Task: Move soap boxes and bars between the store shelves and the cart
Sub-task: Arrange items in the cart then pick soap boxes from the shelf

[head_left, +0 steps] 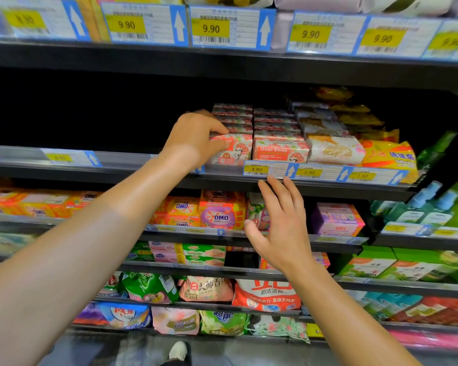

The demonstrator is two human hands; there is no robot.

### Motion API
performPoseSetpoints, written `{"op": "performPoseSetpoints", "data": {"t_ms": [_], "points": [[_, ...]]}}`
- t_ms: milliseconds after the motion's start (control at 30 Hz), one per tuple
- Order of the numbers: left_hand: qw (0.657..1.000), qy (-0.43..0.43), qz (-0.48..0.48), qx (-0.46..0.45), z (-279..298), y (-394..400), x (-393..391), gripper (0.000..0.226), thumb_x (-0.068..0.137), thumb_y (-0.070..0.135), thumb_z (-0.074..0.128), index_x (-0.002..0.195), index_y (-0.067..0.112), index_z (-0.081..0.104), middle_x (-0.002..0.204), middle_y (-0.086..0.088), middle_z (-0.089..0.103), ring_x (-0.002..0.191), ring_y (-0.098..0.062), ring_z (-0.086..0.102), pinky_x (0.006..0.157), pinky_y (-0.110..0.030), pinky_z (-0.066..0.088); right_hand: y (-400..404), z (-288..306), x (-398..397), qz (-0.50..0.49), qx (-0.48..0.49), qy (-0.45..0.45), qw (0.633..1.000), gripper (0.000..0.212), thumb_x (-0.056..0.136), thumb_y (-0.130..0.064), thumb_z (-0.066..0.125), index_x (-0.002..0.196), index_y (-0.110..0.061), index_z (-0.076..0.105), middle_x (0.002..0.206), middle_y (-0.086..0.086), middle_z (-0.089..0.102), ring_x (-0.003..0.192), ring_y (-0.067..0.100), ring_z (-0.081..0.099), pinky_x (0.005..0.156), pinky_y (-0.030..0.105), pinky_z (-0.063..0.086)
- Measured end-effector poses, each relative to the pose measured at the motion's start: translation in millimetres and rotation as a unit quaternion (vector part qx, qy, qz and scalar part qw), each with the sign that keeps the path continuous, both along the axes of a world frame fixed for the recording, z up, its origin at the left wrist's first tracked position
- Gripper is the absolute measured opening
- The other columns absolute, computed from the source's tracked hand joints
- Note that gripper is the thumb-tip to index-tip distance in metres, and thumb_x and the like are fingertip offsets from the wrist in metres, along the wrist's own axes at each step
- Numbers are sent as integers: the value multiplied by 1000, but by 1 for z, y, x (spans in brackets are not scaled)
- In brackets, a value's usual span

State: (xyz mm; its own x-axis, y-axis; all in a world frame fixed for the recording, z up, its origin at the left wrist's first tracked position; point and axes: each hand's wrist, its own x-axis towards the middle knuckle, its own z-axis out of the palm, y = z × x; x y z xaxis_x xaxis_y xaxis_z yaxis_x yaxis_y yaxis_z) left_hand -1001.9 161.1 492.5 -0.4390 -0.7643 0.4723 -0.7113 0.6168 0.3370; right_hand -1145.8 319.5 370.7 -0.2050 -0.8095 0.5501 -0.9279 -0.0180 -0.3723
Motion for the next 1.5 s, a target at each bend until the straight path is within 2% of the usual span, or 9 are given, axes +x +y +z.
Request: {"op": "performPoseSetpoints", "data": {"t_ms": [200, 567, 700, 900, 1200, 1500], "points": [[1000, -7, -7, 1, 0, -7, -3, 38, 84, 36, 74, 119, 20, 70, 128, -1, 61, 120, -21, 54, 103, -37, 46, 0, 0, 1, -5, 1, 6, 1000, 76, 83, -54, 48, 147, -14, 44, 155, 2, 38, 150, 23, 15, 120, 42, 21], [1000, 1, -8, -4, -4, -10, -3, 39, 86, 33, 72, 123, 21, 67, 130, 0, 60, 121, -20, 53, 102, -35, 46, 3, 4, 4, -14, 23, 4, 1000, 78, 83, -56, 43, 150, -16, 40, 158, 0, 33, 151, 20, 9, 120, 41, 17], [1000, -1, -7, -8, -4, -7, -3, 39, 87, 30, 71, 124, 20, 66, 130, 0, 60, 121, -19, 52, 100, -33, 46, 3, 5, 5, -19, 36, 10, 999, 78, 84, -56, 43, 151, -17, 37, 160, -1, 29, 151, 19, 6, 120, 36, 11], [1000, -14, 7, -20, -6, -4, -5, 40, 89, 26, 69, 128, 21, 63, 133, 0, 58, 124, -20, 49, 101, -32, 43, 5, 6, 7, -22, 39, 10, 999, 79, 84, -58, 39, 152, -18, 36, 160, -1, 28, 151, 19, 5, 119, 38, 12], [999, -28, 18, -18, -4, -5, -9, 38, 92, 25, 67, 130, 21, 63, 136, -3, 56, 125, -24, 48, 103, -36, 44, 6, 8, 7, -24, 49, 15, 998, 76, 86, -53, 50, 153, -19, 35, 161, -2, 25, 151, 18, 2, 119, 34, 6], [1000, -1, 17, 5, -8, -12, -11, 38, 92, 21, 65, 130, 23, 63, 137, -3, 56, 126, -25, 49, 106, -39, 45, 7, 8, 8, -25, 53, 15, 998, 75, 88, -49, 58, 152, -19, 34, 161, -1, 26, 152, 20, 4, 120, 38, 11]]}}
